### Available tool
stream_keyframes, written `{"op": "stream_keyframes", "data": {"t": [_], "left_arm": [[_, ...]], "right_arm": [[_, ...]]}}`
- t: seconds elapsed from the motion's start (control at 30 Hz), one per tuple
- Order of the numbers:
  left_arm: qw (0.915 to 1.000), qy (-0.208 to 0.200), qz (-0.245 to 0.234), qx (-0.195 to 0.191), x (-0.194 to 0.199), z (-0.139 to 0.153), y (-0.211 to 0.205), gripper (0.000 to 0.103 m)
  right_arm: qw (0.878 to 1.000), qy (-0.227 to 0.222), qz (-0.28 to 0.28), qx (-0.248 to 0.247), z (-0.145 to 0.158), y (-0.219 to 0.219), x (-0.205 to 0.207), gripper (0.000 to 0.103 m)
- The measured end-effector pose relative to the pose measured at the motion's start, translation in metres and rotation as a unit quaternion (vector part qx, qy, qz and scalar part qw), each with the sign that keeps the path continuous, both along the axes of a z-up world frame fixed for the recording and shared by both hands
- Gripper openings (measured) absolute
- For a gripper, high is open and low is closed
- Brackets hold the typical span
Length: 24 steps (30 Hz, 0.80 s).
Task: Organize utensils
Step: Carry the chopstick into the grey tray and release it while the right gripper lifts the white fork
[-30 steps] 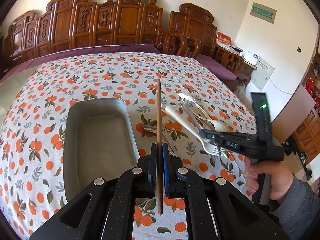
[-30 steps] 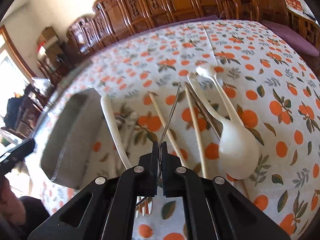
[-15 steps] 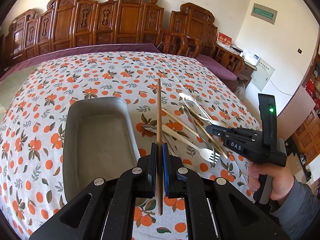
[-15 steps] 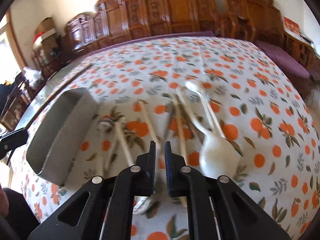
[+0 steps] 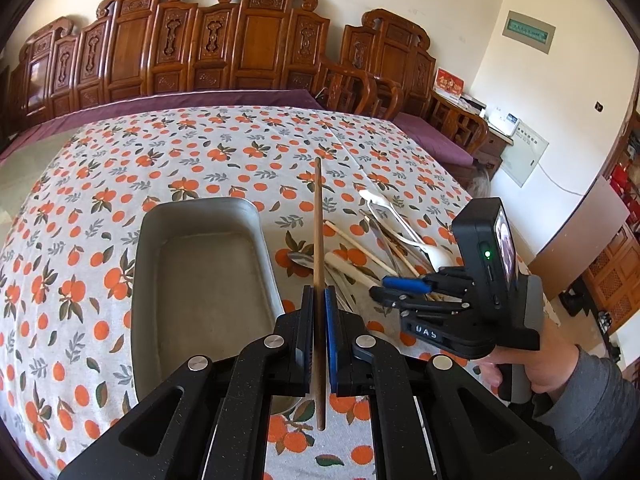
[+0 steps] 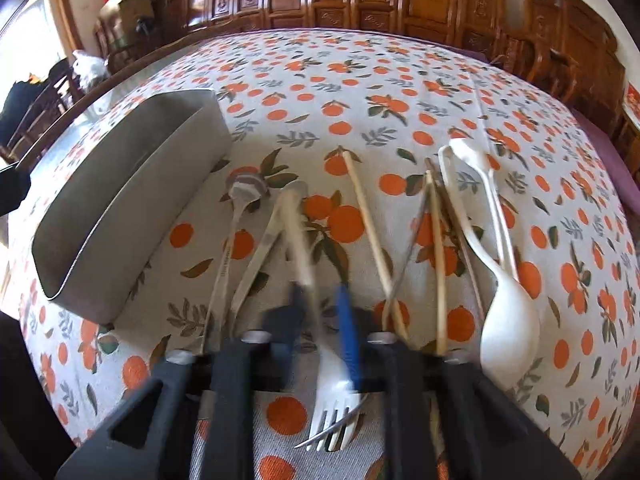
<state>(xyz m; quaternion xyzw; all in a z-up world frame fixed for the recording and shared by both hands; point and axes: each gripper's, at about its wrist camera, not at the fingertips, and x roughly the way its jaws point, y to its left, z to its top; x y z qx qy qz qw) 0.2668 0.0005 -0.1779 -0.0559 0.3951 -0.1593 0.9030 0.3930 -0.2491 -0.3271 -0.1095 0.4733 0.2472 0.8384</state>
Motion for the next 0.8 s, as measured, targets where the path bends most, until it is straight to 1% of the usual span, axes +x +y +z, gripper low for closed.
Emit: {"op": "stream_keyframes", "data": {"t": [0.07, 0.13, 0.3, 0.47, 0.63, 0.8], "left_arm": [[1.0, -0.001, 0.001, -0.001, 0.0, 0.001, 0.001, 0.004], [1.0, 0.0, 0.001, -0.001, 0.0, 0.001, 0.001, 0.004], [1.0, -0.001, 0.002, -0.002, 0.0, 0.002, 0.002, 0.004], [1.0, -0.003, 0.002, -0.002, 0.0, 0.003, 0.002, 0.004], [1.0, -0.003, 0.004, 0.0, 0.0, 0.004, 0.003, 0.004], [0.9998, -0.006, 0.017, 0.003, 0.0, 0.006, 0.014, 0.004]], "right_arm": [[1.0, 0.002, 0.006, 0.003, 0.002, 0.0, -0.001, 0.006], [1.0, -0.009, 0.006, 0.023, 0.01, -0.003, -0.005, 0.004], [0.995, -0.066, -0.009, 0.068, 0.046, -0.016, -0.016, 0.004], [0.983, -0.129, -0.027, 0.127, 0.082, -0.034, -0.026, 0.004], [0.98, -0.138, -0.028, 0.141, 0.095, -0.034, -0.023, 0.004], [0.981, -0.129, -0.017, 0.142, 0.094, -0.021, -0.024, 0.004]]}}
